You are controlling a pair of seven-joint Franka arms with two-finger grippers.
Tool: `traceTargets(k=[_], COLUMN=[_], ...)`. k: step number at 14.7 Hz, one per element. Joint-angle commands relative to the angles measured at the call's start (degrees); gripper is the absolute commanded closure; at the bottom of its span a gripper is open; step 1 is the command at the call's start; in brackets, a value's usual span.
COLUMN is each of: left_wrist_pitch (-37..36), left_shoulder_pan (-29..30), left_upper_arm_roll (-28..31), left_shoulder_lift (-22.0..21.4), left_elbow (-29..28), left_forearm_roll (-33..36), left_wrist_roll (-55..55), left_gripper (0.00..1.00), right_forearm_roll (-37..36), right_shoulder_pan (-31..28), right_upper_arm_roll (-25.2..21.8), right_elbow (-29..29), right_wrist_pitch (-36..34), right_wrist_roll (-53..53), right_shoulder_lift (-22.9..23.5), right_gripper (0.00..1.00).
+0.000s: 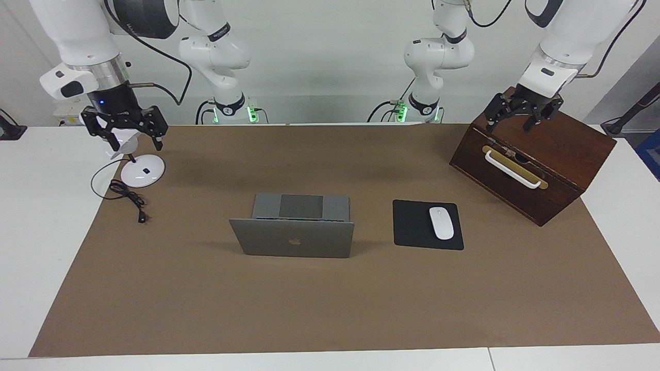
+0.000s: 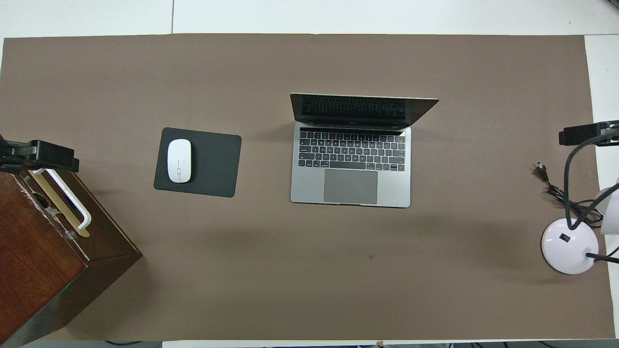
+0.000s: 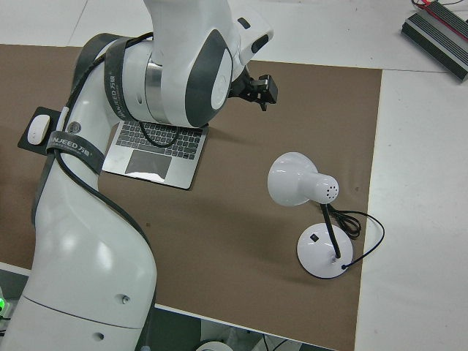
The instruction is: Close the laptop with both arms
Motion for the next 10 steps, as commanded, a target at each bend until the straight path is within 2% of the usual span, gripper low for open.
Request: traceTargets(k=[1, 10], left_wrist_pitch=[-0.64, -0.2], left_shoulder_pan=[-0.68, -0.68], left_upper_arm_roll=[0.68, 0.5], left_shoulder_lift=[-1.3, -1.65], left_elbow=[-0.91, -1.09], left_forearm_roll=[-0.21, -0.12], left_wrist_roll=[-0.07, -0.16], left_gripper=[0.0, 0.0], right_forearm_roll=[-0.12, 0.06], right_shoulder_pan=[-0.5, -0.41], right_upper_arm_roll=[0.33, 0.33], right_elbow=[0.41, 0.5], right_wrist_pitch=[-0.26, 0.44], right_wrist_roll=[-0.85, -0.77], right_shoulder_lift=[0.0, 0.08], right_gripper=[0.0, 0.0])
